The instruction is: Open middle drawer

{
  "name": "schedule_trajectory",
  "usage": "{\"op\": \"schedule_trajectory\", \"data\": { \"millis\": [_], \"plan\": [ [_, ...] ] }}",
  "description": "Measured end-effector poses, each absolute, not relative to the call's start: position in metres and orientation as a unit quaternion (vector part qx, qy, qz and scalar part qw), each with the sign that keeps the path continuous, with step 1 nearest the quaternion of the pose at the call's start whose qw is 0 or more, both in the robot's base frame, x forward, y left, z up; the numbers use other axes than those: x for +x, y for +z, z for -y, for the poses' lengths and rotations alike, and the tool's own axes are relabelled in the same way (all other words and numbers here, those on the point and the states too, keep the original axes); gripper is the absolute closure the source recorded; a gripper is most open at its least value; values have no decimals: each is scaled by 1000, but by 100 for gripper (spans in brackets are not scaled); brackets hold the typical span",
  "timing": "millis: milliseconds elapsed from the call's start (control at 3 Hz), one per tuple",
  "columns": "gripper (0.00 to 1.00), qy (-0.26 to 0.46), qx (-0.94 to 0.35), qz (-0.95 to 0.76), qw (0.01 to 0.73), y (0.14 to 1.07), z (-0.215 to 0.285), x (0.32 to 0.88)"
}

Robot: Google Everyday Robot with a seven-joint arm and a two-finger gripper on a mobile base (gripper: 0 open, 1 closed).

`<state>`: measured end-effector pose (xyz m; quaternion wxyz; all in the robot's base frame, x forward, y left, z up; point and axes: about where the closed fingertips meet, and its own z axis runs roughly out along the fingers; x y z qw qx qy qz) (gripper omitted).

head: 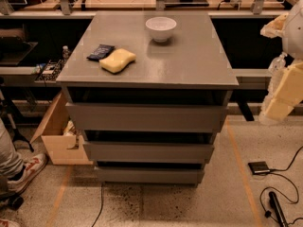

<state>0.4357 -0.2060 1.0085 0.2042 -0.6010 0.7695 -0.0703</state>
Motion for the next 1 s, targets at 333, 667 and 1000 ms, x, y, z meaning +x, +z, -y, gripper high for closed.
{"op": "schedule_trajectory", "data": {
  "millis": [333,667,1000],
  "plan": [
    [0,-70,-601,-770,204,1009,206,436],
    [0,-60,-611,-763,201,981,199,435],
    [0,-34,-625,-754,199,929,186,436]
  ]
}}
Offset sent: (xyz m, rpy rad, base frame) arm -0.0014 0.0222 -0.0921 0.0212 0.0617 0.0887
